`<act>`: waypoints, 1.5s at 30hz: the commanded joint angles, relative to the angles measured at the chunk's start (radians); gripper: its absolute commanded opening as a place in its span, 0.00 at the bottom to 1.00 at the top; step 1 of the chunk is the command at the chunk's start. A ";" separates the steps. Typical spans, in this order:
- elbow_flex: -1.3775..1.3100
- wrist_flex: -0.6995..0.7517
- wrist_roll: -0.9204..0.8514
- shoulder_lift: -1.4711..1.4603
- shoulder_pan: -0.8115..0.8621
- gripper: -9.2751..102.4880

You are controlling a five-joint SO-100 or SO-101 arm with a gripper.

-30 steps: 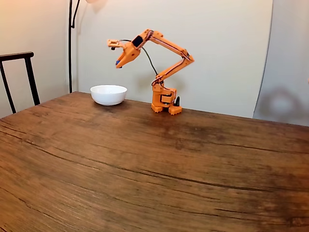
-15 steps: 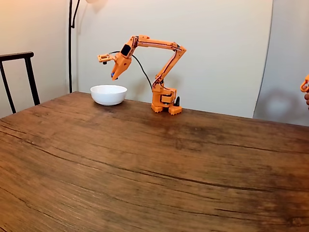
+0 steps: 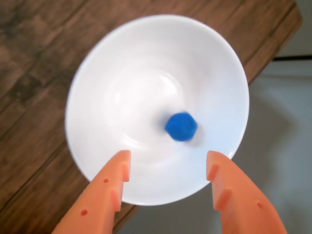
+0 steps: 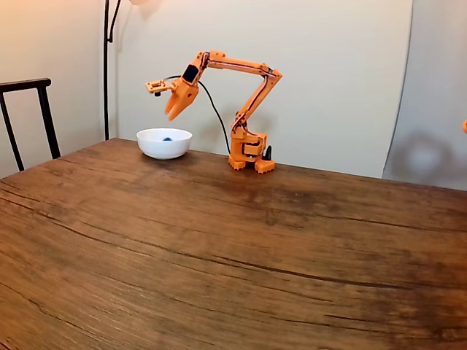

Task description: Grasp the cube and drop it in the bowl

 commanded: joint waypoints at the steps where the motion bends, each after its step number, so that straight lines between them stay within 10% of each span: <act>1: -0.066 0.034 -0.002 0.069 -0.038 0.22; 45: 0.466 0.227 -0.245 1.104 -1.080 0.08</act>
